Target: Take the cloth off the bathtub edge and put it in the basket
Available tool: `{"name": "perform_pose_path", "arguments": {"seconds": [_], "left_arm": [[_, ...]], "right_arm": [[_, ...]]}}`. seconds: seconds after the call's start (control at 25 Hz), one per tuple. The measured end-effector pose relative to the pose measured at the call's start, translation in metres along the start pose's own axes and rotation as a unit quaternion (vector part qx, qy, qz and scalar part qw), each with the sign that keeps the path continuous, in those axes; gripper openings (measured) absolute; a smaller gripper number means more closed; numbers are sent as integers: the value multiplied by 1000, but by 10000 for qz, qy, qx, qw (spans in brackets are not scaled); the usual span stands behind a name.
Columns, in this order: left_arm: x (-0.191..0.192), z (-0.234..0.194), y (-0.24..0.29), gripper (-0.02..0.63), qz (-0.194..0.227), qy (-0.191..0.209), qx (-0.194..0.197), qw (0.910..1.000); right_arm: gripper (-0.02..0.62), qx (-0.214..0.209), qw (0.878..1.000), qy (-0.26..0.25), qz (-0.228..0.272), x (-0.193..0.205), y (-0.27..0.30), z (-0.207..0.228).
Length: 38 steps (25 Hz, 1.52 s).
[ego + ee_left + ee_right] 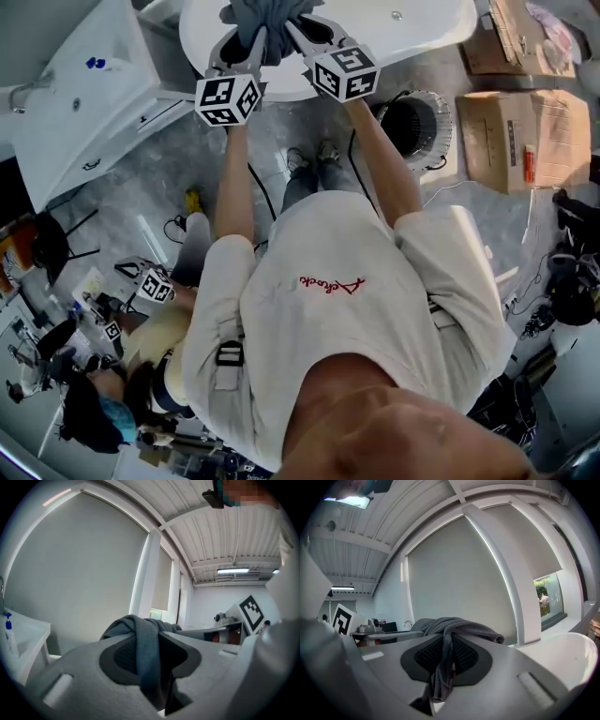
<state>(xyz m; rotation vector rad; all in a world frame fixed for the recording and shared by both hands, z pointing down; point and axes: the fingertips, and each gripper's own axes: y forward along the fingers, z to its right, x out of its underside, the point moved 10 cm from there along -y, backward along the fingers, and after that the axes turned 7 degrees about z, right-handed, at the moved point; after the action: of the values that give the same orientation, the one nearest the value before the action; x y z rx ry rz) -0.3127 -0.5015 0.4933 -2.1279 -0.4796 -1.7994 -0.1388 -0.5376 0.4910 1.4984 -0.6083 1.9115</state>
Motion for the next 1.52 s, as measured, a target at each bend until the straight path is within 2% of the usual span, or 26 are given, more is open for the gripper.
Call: {"name": "perform_pose_path", "arguments": {"seconds": [0.16, 0.56, 0.8, 1.0, 1.24, 1.4, 1.52], "left_arm": [[-36, 15, 10, 117, 315, 214, 76, 9992], [-97, 21, 13, 117, 798, 491, 215, 9954], [-115, 29, 16, 117, 962, 574, 435, 9928], [-120, 44, 32, 118, 995, 546, 822, 9901], [-110, 80, 60, 117, 916, 420, 1515, 9833], [-101, 114, 79, 117, 870, 300, 2003, 9754], [-94, 149, 94, 117, 810, 227, 2462, 9656]], "right_arm": [[48, -42, 9991, -300, 306, -41, -8, 1], [48, -58, 9947, -719, 738, -101, -6, -17], [48, 131, 9922, -859, 890, -120, -15, -21], [48, 504, 9892, -947, 996, -129, -34, -12], [48, 1208, 9818, -1015, 1060, -131, -78, 8], [48, 1693, 9734, -1081, 1104, -133, -116, 23], [48, 2167, 9631, -1120, 1139, -134, -154, 34]]}}
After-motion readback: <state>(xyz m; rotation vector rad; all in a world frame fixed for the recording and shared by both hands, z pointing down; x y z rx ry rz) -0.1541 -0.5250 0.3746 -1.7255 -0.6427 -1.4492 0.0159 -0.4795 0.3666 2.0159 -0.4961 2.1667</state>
